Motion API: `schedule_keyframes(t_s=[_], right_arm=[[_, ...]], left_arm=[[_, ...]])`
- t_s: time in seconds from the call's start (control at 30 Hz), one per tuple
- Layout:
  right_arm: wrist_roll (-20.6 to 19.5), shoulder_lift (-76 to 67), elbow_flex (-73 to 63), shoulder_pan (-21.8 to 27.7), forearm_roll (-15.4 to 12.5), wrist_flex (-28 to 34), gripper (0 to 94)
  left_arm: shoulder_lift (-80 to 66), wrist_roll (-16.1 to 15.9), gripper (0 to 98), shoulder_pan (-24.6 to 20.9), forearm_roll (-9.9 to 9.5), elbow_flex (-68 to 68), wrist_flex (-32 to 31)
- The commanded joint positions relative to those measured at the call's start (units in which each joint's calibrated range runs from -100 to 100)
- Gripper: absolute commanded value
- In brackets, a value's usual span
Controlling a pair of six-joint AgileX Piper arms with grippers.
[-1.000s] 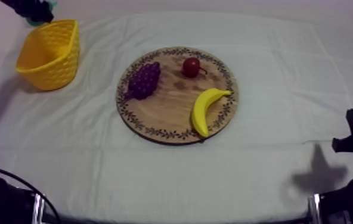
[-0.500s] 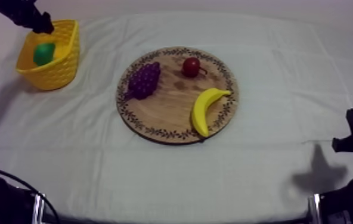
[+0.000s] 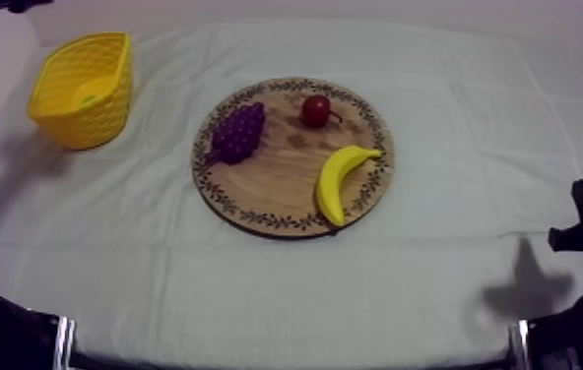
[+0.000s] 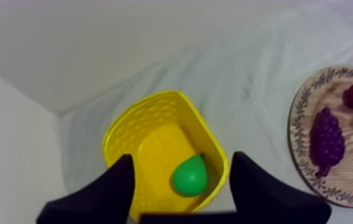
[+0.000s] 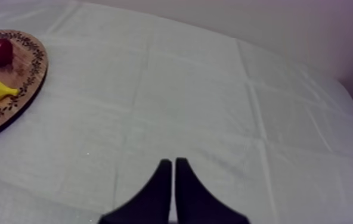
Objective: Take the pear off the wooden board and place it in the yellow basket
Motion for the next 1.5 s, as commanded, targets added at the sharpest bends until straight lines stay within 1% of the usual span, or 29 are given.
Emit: schedule_keyframes(t_s=[0.0,0.07,0.17,0.27,0.4,0.5,0.63,0.7,0.77,0.93,1.17,1.23,1.33,1.47], right_arm=[[0.0,0.0,0.0,0.0,0.0,0.0,0.3],[0.0,0.0,0.0,0.0,0.0,0.0,0.3],[0.0,0.0,0.0,0.0,0.0,0.0,0.3],[0.0,0.0,0.0,0.0,0.0,0.0,0.3],[0.0,0.0,0.0,0.0,0.0,0.0,0.3],[0.0,0.0,0.0,0.0,0.0,0.0,0.3],[0.0,0.0,0.0,0.0,0.0,0.0,0.3],[0.0,0.0,0.0,0.0,0.0,0.0,0.3],[0.0,0.0,0.0,0.0,0.0,0.0,0.3],[0.0,0.0,0.0,-0.1,0.0,0.0,0.3],[0.0,0.0,0.0,-0.2,0.0,0.0,0.3],[0.0,0.0,0.0,-0.2,0.0,0.0,0.3],[0.0,0.0,0.0,-0.2,0.0,0.0,0.3],[0.0,0.0,0.0,-0.2,0.0,0.0,0.3]], left_arm=[[-11.2,0.8,50.4,0.2,-0.05,1.4,0.1],[-14.9,1.1,45.9,0.4,0.04,2.4,0.9],[-20.2,1.7,34.9,0.7,0.20,5.5,0.2],[-26.2,2.5,23.0,0.7,0.27,11.3,-2.6],[-34.9,3.9,10.0,-0.3,0.25,22.0,-6.5],[-41.1,4.7,3.5,-1.5,0.71,31.3,-9.8],[-49.2,5.3,0.9,-2.7,1.74,46.2,-17.0],[-53.5,5.9,0.5,-3.1,1.86,53.8,-20.6],[-57.1,6.3,0.2,-3.5,1.67,59.9,-22.5],[-62.9,6.2,0.0,-4.8,1.39,67.9,-23.2],[-68.9,6.4,0.0,-5.2,1.36,74.1,-22.5],[-70.2,6.5,0.1,-4.8,1.30,75.7,-22.5],[-72.7,6.6,0.1,-3.8,0.36,77.7,-22.9],[-74.9,6.7,0.1,-1.6,-0.43,79.2,-25.6]])
